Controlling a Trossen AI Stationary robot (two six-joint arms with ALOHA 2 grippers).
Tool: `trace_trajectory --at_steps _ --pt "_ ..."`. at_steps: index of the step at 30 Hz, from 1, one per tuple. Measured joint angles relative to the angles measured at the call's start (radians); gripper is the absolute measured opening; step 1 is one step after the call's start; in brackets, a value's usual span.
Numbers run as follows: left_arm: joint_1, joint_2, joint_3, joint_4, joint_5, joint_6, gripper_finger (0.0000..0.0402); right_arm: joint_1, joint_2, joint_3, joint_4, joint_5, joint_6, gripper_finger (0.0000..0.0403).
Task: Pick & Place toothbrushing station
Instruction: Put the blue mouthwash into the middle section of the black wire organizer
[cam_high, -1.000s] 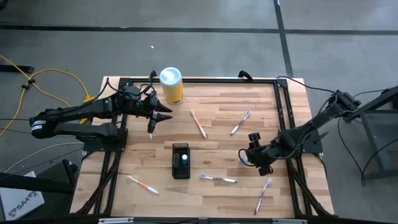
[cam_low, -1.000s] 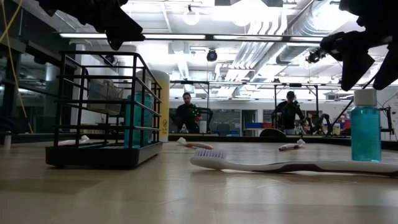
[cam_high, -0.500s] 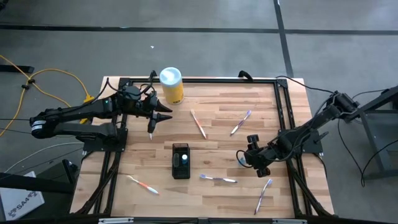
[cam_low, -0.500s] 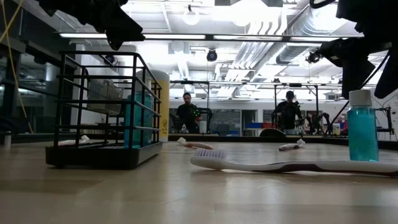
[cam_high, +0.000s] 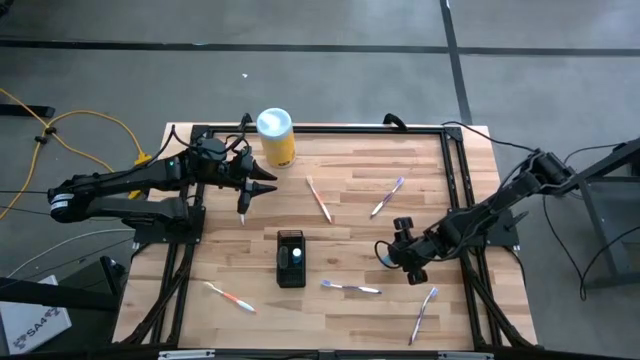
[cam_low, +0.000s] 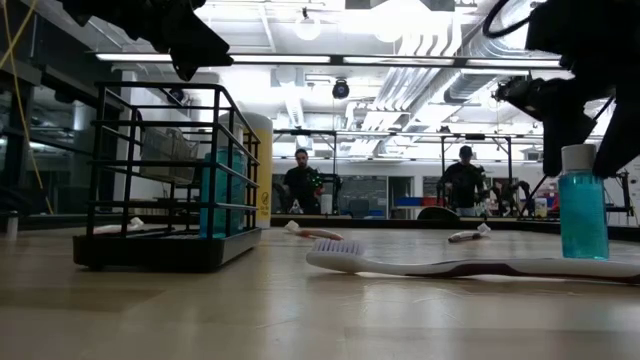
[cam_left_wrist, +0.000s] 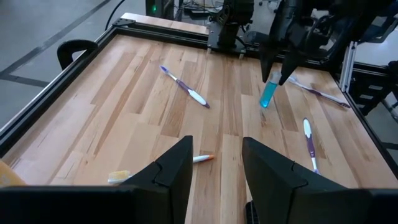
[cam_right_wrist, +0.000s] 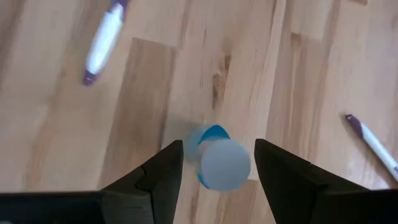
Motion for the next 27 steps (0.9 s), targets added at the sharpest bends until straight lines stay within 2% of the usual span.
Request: trace_trajectory --at_steps 21,27 --pt "0.000 0.000 0.000 0.000 0.000 0.000 0.0136 -0.006 0.041 0.000 0.019 -0.031 0.014 0.0191" --pt "0.000 0.000 0.000 0.000 0.000 0.000 0.0136 -0.006 0.041 0.000 0.019 -0.030 0.014 0.0165"
